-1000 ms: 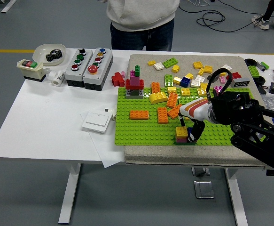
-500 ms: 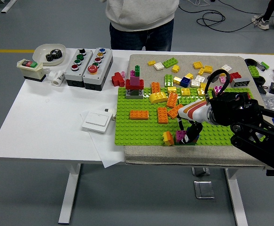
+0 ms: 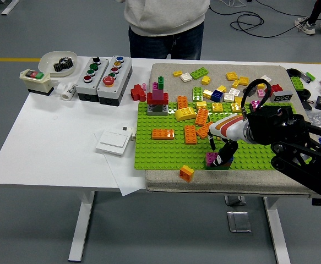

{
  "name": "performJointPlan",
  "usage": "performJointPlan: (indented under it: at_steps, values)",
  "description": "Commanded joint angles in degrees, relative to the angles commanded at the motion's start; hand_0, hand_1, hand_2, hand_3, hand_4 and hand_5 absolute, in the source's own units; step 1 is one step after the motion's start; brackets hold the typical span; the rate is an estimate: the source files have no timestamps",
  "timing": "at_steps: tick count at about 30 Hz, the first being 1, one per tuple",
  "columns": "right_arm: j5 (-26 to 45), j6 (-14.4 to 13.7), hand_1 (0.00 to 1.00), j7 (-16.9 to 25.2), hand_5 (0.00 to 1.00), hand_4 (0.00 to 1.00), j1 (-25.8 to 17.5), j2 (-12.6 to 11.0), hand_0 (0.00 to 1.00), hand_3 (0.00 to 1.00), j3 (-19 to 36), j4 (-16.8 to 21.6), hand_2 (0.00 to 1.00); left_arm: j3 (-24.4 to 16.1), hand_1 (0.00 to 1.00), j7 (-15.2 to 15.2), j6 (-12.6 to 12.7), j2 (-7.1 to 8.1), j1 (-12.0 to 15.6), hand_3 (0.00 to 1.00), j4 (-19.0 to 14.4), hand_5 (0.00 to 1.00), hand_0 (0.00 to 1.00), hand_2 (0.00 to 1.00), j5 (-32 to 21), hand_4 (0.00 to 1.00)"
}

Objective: Pick up the brick,pile it on top of brick,press brick,pick up the brick,pile it on top of brick,press brick

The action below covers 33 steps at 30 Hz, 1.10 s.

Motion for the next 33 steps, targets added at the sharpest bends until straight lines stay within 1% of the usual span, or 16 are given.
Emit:
performJointPlan:
  at_steps: [1, 6, 7, 10, 12, 13, 18, 19, 24, 25, 27, 30, 31, 32, 33]
  values:
    - [-0.08, -0.15, 0.002, 0.04, 0.434, 0.939, -0.01, 0.02, 0.032, 0.57, 0.11, -0.03, 0.088, -0.01, 0.733, 0.0, 0.0, -0.01, 0.0, 0.607, 0.0, 0.685, 0.699, 0.742, 0.01, 0.716]
    - [-0.41, -0.24, 0.002, 0.32, 0.434, 0.939, 0.04, 0.01, 0.032, 0.57, 0.46, 0.07, 0.088, -0.07, 0.733, 0.02, 0.01, -0.05, 0.03, 0.607, 0.04, 0.685, 0.699, 0.742, -0.04, 0.716]
    - [-0.45, -0.14, 0.002, 0.38, 0.441, 0.956, 0.0, -0.02, 0.038, 0.59, 0.73, 0.17, 0.093, -0.05, 0.733, 0.03, 0.02, -0.05, 0.02, 0.607, 0.05, 0.682, 0.697, 0.741, -0.08, 0.715]
    - [-0.52, -0.02, 0.002, 0.48, 0.441, 0.956, -0.15, -0.13, 0.038, 0.59, 1.4, 0.45, 0.093, -0.02, 0.733, 0.04, 0.06, -0.06, -0.03, 0.607, 0.06, 0.682, 0.697, 0.741, -0.17, 0.715]
    - [-0.74, 0.02, 0.002, 0.56, 0.441, 0.956, -0.27, -0.31, 0.038, 0.59, 2.01, 0.83, 0.093, -0.01, 0.733, 0.07, 0.06, -0.09, -0.1, 0.607, 0.07, 0.682, 0.697, 0.741, -0.15, 0.715]
    - [-0.77, 0.04, 0.002, 0.66, 0.436, 0.961, -0.39, -0.5, 0.053, 0.609, 2.54, 1.24, 0.096, 0.05, 0.74, 0.07, 0.05, -0.1, -0.12, 0.606, 0.03, 0.679, 0.7, 0.741, -0.14, 0.714]
    - [-1.04, -0.31, 0.002, 0.98, 0.436, 0.961, -1.31, -1.32, 0.053, 0.609, 4.68, 3.32, 0.096, 0.0, 0.74, 0.13, 0.01, -0.17, -0.04, 0.606, 0.05, 0.679, 0.7, 0.741, -0.15, 0.714]
    - [-1.11, -0.38, 0.027, 1.05, 0.424, 0.974, -1.49, -1.48, 0.132, 0.704, 4.97, 3.74, 0.13, 0.0, 0.743, 0.14, 0.0, -0.18, -0.02, 0.606, 0.05, 0.679, 0.7, 0.741, -0.16, 0.714]
    - [-2.06, -0.51, 0.027, 1.35, 0.424, 0.974, -2.52, -2.59, 0.132, 0.704, 6.45, 5.82, 0.13, 0.11, 0.743, 0.11, 0.0, -0.24, 0.02, 0.606, 0.08, 0.679, 0.7, 0.741, -0.4, 0.714]
    - [-2.35, -0.59, 0.067, 1.38, 0.426, 0.998, -2.76, -2.77, 0.182, 0.775, 6.9, 5.95, 0.172, 0.14, 0.744, 0.11, -0.01, -0.26, -0.01, 0.606, 0.08, 0.679, 0.701, 0.74, -0.45, 0.714]
    - [-2.52, -0.64, 0.067, 1.41, 0.426, 0.998, -2.89, -2.87, 0.182, 0.775, 7.16, 6.03, 0.172, 0.16, 0.744, 0.11, -0.01, -0.26, -0.03, 0.606, 0.09, 0.679, 0.701, 0.74, -0.47, 0.714]
    - [-3.11, -1.9, 0.067, 1.61, 0.426, 0.998, -4.25, -3.92, 0.182, 0.775, 9.48, 6.8, 0.172, 0.28, 0.744, 0.04, 0.02, -0.34, -0.06, 0.606, 0.14, 0.679, 0.701, 0.74, -0.72, 0.714]
    - [-3.06, -2.42, 0.132, 1.64, 0.458, 0.998, -4.62, -4.23, 0.255, 0.824, 10.06, 7.02, 0.219, 0.3, 0.744, 0.02, 0.03, -0.35, -0.06, 0.606, 0.15, 0.679, 0.698, 0.74, -0.76, 0.714]
    - [-2.98, -2.77, 0.132, 1.64, 0.458, 0.998, -4.87, -4.42, 0.255, 0.824, 10.41, 7.17, 0.219, 0.3, 0.744, 0.01, 0.03, -0.36, -0.05, 0.606, 0.16, 0.679, 0.698, 0.74, -0.76, 0.714]
    - [-2.75, -3.77, 0.132, 1.62, 0.458, 0.998, -5.47, -4.87, 0.255, 0.824, 11.35, 7.53, 0.219, 0.3, 0.744, 0.0, 0.02, -0.38, -0.05, 0.606, 0.17, 0.679, 0.698, 0.74, -0.72, 0.714]
